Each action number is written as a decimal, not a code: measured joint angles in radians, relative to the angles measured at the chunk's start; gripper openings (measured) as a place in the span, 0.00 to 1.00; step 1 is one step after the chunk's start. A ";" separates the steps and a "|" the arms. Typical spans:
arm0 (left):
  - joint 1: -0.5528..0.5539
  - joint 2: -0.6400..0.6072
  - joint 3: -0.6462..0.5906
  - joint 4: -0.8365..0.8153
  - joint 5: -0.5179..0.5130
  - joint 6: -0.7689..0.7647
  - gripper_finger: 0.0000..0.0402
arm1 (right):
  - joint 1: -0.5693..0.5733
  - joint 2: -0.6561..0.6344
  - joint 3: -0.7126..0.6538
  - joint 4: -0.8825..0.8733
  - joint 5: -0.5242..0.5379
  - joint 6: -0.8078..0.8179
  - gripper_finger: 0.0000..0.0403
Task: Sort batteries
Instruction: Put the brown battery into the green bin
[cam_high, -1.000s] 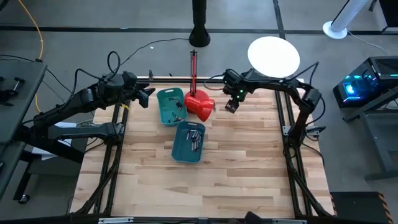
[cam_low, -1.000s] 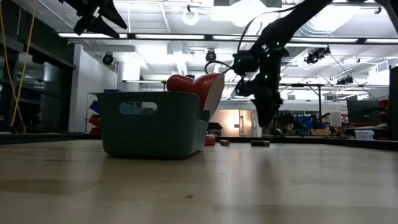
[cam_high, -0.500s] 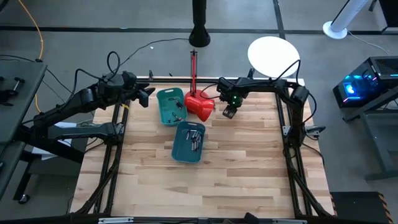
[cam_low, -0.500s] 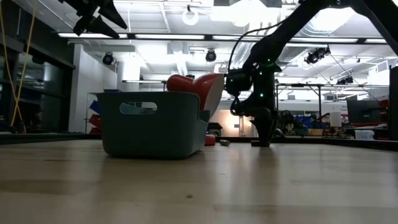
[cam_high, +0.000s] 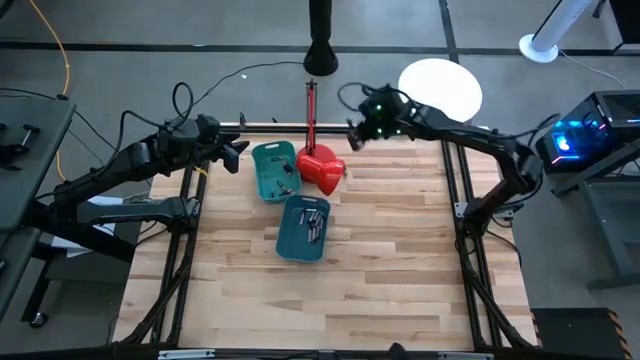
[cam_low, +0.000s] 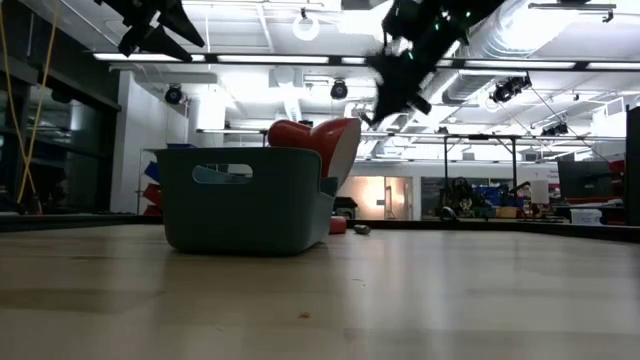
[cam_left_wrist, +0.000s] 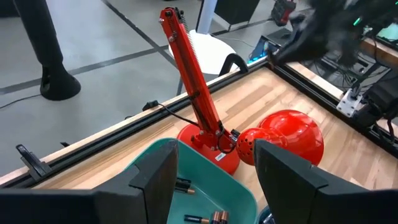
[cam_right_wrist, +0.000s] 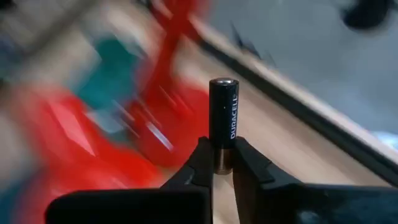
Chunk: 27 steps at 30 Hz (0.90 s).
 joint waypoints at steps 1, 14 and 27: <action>0.000 0.000 0.000 0.000 0.000 0.001 0.50 | 0.010 -0.009 0.000 0.073 -0.018 0.036 0.03; 0.000 0.000 0.000 0.000 0.000 0.030 0.50 | 0.243 0.221 -0.002 0.689 -0.063 0.353 0.06; 0.000 0.000 0.000 0.000 0.003 0.035 0.50 | 0.260 0.374 0.321 0.552 -0.097 0.248 0.47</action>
